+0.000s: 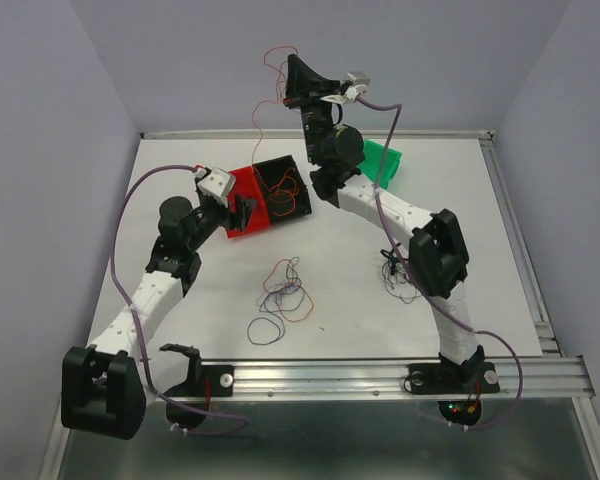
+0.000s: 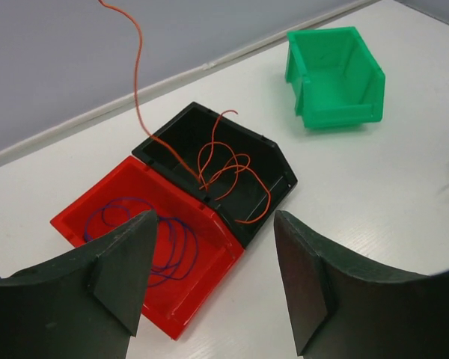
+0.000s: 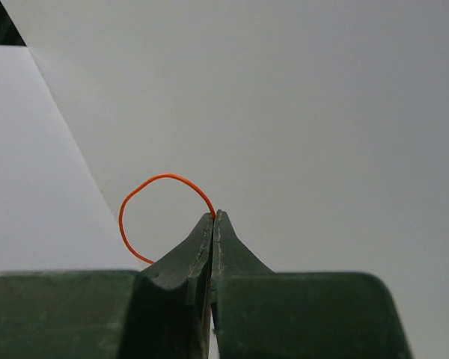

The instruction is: Untangle the cables

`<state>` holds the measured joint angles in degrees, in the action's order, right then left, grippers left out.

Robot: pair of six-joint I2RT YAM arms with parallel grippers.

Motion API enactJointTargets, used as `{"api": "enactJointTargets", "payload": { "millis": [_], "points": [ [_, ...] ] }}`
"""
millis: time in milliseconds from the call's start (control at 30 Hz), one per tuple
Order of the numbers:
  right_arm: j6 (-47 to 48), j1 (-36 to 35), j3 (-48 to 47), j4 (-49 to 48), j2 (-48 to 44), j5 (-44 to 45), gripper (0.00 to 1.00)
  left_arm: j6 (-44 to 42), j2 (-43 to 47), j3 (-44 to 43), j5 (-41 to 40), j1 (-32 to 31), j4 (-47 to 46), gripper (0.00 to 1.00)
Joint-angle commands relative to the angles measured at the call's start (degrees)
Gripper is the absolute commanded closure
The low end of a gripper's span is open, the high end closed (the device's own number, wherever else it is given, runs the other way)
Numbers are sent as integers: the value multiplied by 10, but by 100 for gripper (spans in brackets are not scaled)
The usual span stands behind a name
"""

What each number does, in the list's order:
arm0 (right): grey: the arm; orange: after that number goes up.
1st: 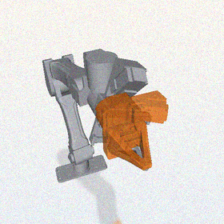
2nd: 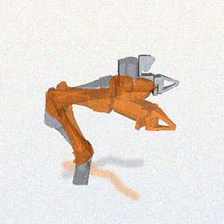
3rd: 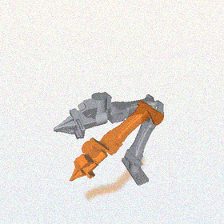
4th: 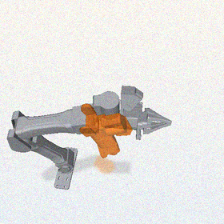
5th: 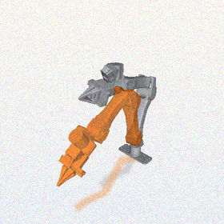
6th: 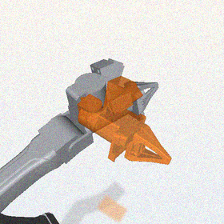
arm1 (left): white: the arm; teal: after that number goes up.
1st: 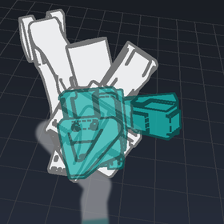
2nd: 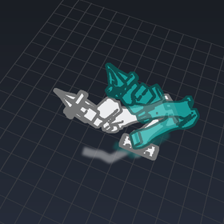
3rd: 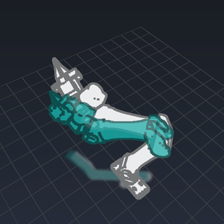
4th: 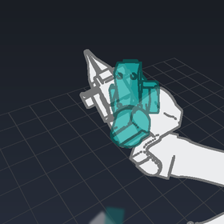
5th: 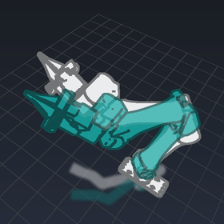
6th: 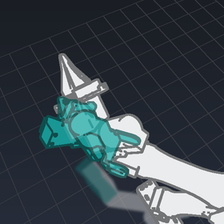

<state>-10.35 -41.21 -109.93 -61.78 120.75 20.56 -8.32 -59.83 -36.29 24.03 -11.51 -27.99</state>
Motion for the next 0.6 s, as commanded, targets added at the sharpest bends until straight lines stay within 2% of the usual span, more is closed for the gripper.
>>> {"api": "enactJointTargets", "payload": {
  "millis": [0,200,567],
  "points": [
    [-26,6,-60,-18,34,7,99,-11,-18,-24,-24,5,-10,26],
    [-25,10,-29,-21,42,8,100,-13,-33,-29,-34,10,-8,26],
    [-7,10,190,-106,-35,10,99,-8,-66,-46,-42,25,-1,26]
  ]
}}
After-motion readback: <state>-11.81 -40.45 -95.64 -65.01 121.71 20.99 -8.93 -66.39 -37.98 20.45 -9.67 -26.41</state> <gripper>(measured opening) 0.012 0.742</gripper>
